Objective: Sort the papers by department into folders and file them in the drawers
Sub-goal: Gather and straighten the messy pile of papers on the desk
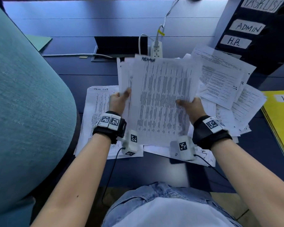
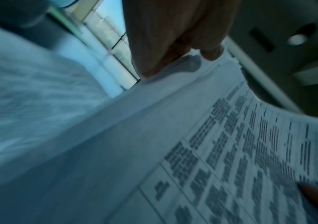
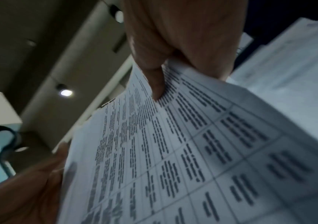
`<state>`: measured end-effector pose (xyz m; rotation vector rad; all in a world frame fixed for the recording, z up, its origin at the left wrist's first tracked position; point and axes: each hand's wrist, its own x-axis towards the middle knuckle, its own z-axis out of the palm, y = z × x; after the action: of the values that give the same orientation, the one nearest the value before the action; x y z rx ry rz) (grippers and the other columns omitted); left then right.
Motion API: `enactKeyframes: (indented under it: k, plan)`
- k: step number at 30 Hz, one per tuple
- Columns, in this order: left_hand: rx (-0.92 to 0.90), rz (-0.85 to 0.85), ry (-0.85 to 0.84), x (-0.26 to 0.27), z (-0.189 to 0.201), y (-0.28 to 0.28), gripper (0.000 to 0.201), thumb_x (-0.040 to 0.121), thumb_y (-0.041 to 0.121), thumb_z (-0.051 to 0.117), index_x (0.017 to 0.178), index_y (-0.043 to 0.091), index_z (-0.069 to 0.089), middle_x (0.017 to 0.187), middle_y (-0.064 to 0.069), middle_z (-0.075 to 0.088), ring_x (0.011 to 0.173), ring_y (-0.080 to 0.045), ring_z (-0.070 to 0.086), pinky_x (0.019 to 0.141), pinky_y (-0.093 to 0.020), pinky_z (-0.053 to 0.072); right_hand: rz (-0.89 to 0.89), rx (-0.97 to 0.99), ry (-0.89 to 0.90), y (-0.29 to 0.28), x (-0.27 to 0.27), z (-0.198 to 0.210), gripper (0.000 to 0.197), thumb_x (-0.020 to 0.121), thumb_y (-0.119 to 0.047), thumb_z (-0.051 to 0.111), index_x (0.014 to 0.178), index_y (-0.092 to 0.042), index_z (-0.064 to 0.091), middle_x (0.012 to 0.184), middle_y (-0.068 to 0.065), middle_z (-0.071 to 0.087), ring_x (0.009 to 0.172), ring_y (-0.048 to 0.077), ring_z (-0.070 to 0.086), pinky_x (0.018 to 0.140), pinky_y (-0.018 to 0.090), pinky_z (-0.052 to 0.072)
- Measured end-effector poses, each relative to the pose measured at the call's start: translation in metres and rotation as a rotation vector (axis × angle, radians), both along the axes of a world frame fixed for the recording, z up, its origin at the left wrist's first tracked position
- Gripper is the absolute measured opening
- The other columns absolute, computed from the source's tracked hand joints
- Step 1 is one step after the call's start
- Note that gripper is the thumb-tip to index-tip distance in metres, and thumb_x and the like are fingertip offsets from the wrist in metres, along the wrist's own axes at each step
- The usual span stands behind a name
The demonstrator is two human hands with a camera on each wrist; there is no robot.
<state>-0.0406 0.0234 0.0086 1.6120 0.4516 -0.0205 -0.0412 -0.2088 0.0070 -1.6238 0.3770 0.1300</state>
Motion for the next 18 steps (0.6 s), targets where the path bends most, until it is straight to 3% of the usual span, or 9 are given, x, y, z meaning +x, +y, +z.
enactKeyframes:
  k: [2, 3, 5, 6, 9, 11, 14, 16, 18]
  plan:
    - [0.063, -0.057, -0.144, 0.002, 0.025, -0.005, 0.070, 0.056, 0.081, 0.055, 0.064, 0.012, 0.046, 0.055, 0.001, 0.052, 0.047, -0.008, 0.048, 0.051, -0.017, 0.041, -0.039, -0.042, -0.161, 0.002, 0.003, 0.025, 0.032, 0.081, -0.003, 0.066, 0.111, 0.005, 0.057, 0.098, 0.012, 0.064, 0.087, 0.021, 0.063, 0.079, 0.031, 0.054]
    - [0.056, -0.076, -0.218, 0.001, 0.040, -0.009, 0.074, 0.054, 0.080, 0.059, 0.073, 0.009, 0.053, 0.066, -0.004, 0.058, 0.056, -0.010, 0.056, 0.055, -0.021, 0.047, -0.048, -0.041, -0.258, 0.004, 0.003, 0.041, 0.031, 0.079, -0.005, 0.069, 0.108, 0.003, 0.060, 0.094, 0.009, 0.065, 0.082, 0.017, 0.064, 0.074, 0.025, 0.054]
    - [-0.024, -0.070, -0.366, 0.003, 0.065, -0.015, 0.065, 0.065, 0.049, 0.076, 0.102, -0.001, 0.059, 0.091, -0.012, 0.067, 0.081, -0.019, 0.066, 0.070, -0.029, 0.055, -0.038, -0.003, -0.407, 0.007, 0.004, 0.069, 0.027, 0.074, -0.006, 0.074, 0.099, -0.005, 0.063, 0.090, 0.001, 0.067, 0.079, 0.009, 0.068, 0.071, 0.023, 0.056]
    - [-0.051, -0.051, -0.427, 0.005, 0.077, -0.017, 0.051, 0.071, 0.028, 0.077, 0.107, -0.004, 0.058, 0.092, -0.009, 0.068, 0.084, -0.019, 0.066, 0.074, -0.029, 0.055, -0.028, 0.021, -0.461, 0.009, 0.003, 0.079, 0.030, 0.073, -0.007, 0.076, 0.099, -0.007, 0.062, 0.092, -0.001, 0.068, 0.082, 0.008, 0.069, 0.073, 0.025, 0.056]
    - [-0.076, -0.008, -0.474, 0.005, 0.089, -0.022, 0.017, 0.078, 0.000, 0.067, 0.092, 0.008, 0.062, 0.072, 0.010, 0.071, 0.072, -0.003, 0.066, 0.068, -0.018, 0.052, -0.036, 0.084, -0.521, 0.012, 0.002, 0.089, 0.045, 0.070, -0.005, 0.078, 0.110, 0.002, 0.058, 0.101, 0.006, 0.068, 0.092, 0.014, 0.068, 0.077, 0.027, 0.056]
    - [-0.066, -0.014, -0.419, 0.001, 0.079, -0.022, 0.018, 0.078, -0.001, 0.067, 0.090, 0.011, 0.060, 0.074, 0.010, 0.071, 0.070, 0.003, 0.065, 0.066, -0.012, 0.050, -0.053, 0.115, -0.498, 0.012, 0.000, 0.083, 0.048, 0.070, -0.002, 0.078, 0.112, 0.002, 0.056, 0.102, 0.009, 0.067, 0.092, 0.014, 0.068, 0.075, 0.024, 0.055]
    - [-0.057, -0.132, -0.365, -0.007, 0.058, -0.023, 0.025, 0.075, -0.005, 0.067, 0.096, 0.007, 0.063, 0.092, -0.001, 0.067, 0.083, -0.004, 0.066, 0.074, -0.020, 0.053, -0.047, 0.102, -0.463, 0.011, -0.006, 0.067, 0.043, 0.070, -0.004, 0.078, 0.109, -0.002, 0.060, 0.099, 0.007, 0.068, 0.090, 0.015, 0.069, 0.074, 0.024, 0.055]
    - [-0.040, -0.155, -0.339, -0.007, 0.049, -0.023, 0.025, 0.075, -0.006, 0.067, 0.088, 0.015, 0.064, 0.087, 0.004, 0.068, 0.082, -0.004, 0.065, 0.076, -0.027, 0.055, -0.052, 0.081, -0.441, 0.011, -0.008, 0.062, 0.034, 0.071, -0.007, 0.078, 0.102, -0.005, 0.065, 0.094, 0.003, 0.069, 0.086, 0.013, 0.069, 0.073, 0.024, 0.054]
    - [0.023, -0.127, -0.338, -0.004, 0.051, -0.022, 0.020, 0.079, 0.000, 0.067, 0.080, 0.020, 0.062, 0.081, 0.006, 0.066, 0.073, 0.001, 0.064, 0.072, -0.023, 0.054, -0.075, 0.092, -0.447, 0.014, -0.004, 0.066, 0.024, 0.074, -0.009, 0.077, 0.095, -0.012, 0.066, 0.089, -0.002, 0.069, 0.081, 0.008, 0.069, 0.071, 0.022, 0.053]
